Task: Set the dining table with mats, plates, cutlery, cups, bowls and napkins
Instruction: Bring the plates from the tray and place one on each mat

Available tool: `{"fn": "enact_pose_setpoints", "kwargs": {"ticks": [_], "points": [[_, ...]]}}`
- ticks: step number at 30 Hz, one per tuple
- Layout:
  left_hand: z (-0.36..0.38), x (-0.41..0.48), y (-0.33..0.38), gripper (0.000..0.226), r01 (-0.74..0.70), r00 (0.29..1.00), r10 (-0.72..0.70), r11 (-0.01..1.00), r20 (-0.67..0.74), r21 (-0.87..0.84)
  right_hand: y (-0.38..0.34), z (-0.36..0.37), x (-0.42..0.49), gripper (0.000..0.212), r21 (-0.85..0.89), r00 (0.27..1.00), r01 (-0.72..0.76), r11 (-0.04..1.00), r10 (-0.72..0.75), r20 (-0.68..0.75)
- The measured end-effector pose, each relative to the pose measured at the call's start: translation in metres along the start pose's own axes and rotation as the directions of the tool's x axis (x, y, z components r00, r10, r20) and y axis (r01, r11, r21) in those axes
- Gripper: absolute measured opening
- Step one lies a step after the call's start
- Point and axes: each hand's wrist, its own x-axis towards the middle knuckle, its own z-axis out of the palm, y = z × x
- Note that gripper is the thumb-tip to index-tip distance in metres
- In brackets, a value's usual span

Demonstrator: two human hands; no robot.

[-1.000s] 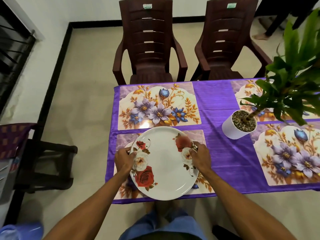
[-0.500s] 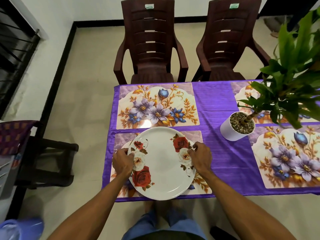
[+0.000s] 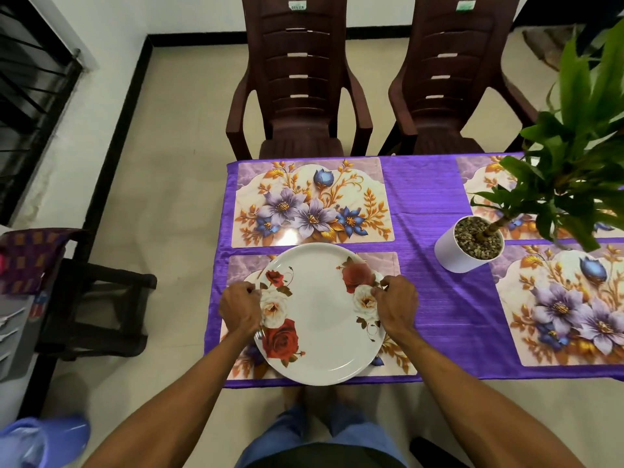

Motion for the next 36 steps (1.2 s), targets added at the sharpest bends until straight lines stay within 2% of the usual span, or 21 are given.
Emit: {"fn": "enact_pose_setpoints", "kwargs": {"ticks": [6, 13, 18, 20, 23, 25, 28, 32, 36], "points": [[-0.001, 0.004, -0.003, 0.016, -0.004, 1.000, 0.003, 1.000, -0.018, -0.024, -0.006, -0.002, 0.002, 0.028, 0.018, 1.000, -0.002, 1.000, 0.003, -0.026], [-0.017, 0.017, 0.014, 0.016, -0.077, 0.994, 0.068, 0.992, -0.090, -0.099, -0.014, -0.020, 0.018, 0.020, 0.174, 0.992, 0.124, 0.977, -0.117, -0.050], [-0.024, 0.048, 0.051, 0.019, -0.087, 0.994, 0.057, 0.938, -0.098, -0.336, -0.033, -0.032, 0.049, 0.012, 0.299, 0.983, 0.180, 0.937, -0.184, -0.016], [-0.027, 0.059, 0.070, 0.026, -0.046, 0.999, 0.032, 0.885, -0.038, -0.464, -0.044, -0.033, 0.066, 0.011, 0.383, 0.984, 0.158, 0.910, -0.177, 0.017], [-0.024, 0.091, 0.087, 0.039, 0.090, 0.992, -0.005, 0.732, 0.126, -0.676, -0.057, -0.033, 0.098, 0.012, 0.488, 0.986, 0.135, 0.862, -0.167, 0.021], [-0.019, 0.116, 0.089, 0.050, 0.167, 0.979, -0.024, 0.661, 0.202, -0.732, -0.067, -0.032, 0.120, 0.013, 0.511, 0.988, 0.108, 0.853, -0.150, 0.041], [-0.011, 0.144, 0.099, 0.058, 0.210, 0.969, -0.034, 0.638, 0.245, -0.741, -0.089, -0.032, 0.146, 0.013, 0.564, 0.989, 0.063, 0.823, -0.127, 0.075], [0.004, 0.182, 0.112, 0.054, 0.232, 0.965, -0.049, 0.622, 0.259, -0.748, -0.114, -0.023, 0.173, 0.011, 0.557, 0.989, 0.025, 0.830, -0.101, 0.105], [0.022, 0.216, 0.117, 0.037, 0.261, 0.957, -0.062, 0.616, 0.284, -0.743, -0.131, -0.009, 0.196, 0.030, 0.510, 0.990, -0.002, 0.860, -0.070, 0.122]]}}
